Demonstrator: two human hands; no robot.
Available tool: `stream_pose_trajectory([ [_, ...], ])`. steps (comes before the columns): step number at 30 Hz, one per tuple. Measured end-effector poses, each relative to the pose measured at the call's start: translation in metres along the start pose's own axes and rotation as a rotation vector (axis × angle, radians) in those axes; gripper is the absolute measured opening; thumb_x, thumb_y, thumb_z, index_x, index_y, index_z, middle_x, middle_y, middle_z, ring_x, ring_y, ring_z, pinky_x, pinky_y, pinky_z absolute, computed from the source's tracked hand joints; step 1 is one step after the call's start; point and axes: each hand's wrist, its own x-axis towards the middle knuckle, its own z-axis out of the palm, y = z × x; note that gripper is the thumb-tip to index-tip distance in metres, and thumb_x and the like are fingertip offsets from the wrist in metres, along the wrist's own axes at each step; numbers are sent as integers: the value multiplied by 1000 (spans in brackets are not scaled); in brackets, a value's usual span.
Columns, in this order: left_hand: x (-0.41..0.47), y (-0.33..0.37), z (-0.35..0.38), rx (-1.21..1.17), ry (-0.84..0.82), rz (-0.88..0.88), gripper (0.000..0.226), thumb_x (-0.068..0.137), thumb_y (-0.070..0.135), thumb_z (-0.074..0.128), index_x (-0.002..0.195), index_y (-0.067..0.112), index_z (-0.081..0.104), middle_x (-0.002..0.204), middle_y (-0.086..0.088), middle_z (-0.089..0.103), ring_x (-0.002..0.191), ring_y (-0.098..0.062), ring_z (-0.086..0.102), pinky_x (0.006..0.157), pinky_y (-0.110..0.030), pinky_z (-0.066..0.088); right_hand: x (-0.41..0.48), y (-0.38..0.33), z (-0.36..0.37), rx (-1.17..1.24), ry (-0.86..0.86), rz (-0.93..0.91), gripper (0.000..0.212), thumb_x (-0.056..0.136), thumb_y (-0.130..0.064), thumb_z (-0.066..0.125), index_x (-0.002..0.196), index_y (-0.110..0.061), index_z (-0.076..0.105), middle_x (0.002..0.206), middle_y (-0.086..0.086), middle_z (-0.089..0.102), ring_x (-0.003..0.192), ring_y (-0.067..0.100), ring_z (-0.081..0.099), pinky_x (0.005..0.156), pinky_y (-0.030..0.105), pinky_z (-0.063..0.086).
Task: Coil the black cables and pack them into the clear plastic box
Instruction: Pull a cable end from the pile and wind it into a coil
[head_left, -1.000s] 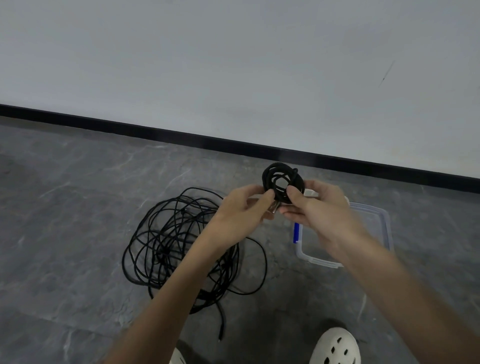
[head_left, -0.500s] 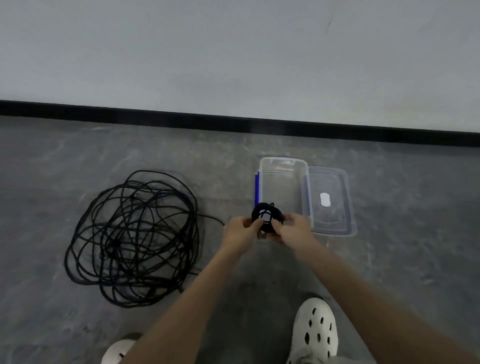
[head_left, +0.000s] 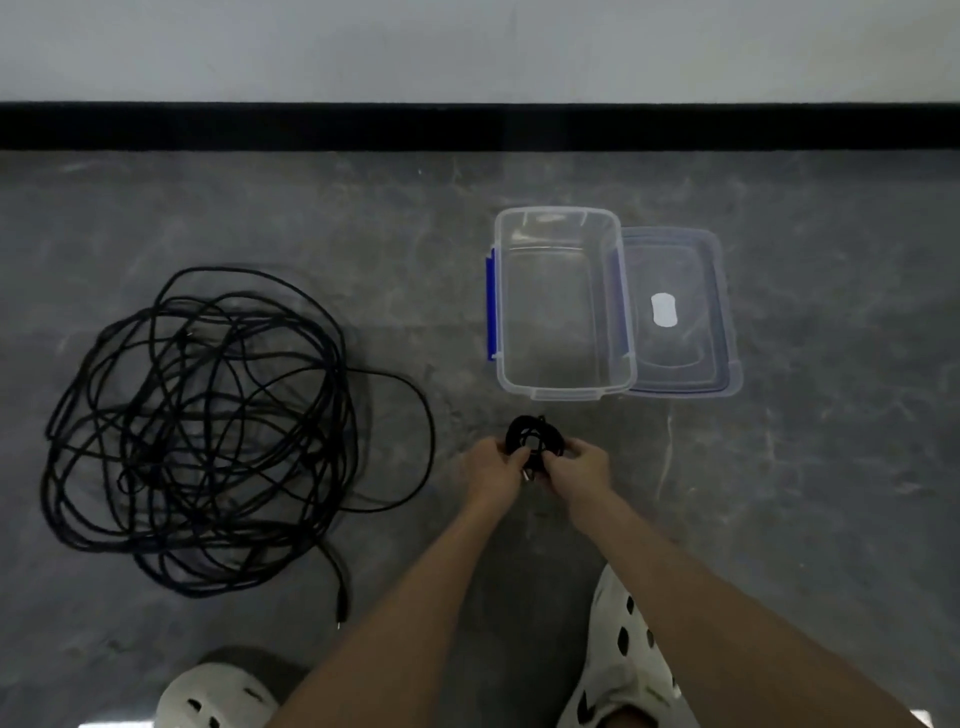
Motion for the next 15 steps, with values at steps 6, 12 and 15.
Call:
stream_pose_trajectory([
  [6, 34, -9, 20, 74, 51, -11, 29, 91, 32, 64, 94, 3, 67, 97, -14, 70, 96, -27, 63, 73, -26, 41, 11, -12, 3, -184, 101, -119, 34, 88, -2, 61, 121, -1, 61, 118, 19, 65, 110, 33, 60, 92, 33, 47],
  [12, 38, -8, 23, 143, 28, 14, 42, 89, 36, 66, 115, 7, 51, 118, -16, 58, 109, -28, 55, 87, -35, 44, 16, -9, 2, -298, 134, -170, 33, 91, -4, 58, 124, 1, 58, 124, 20, 61, 115, 33, 56, 91, 30, 44],
  [15, 38, -11, 22, 175, 20, 17, 49, 89, 39, 64, 121, 6, 49, 123, -17, 56, 115, -30, 52, 92, -36, 41, 17, -9, 3, -388, 118, -176, 34, 90, -9, 61, 122, 1, 56, 123, 22, 60, 114, 35, 56, 88, 32, 44],
])
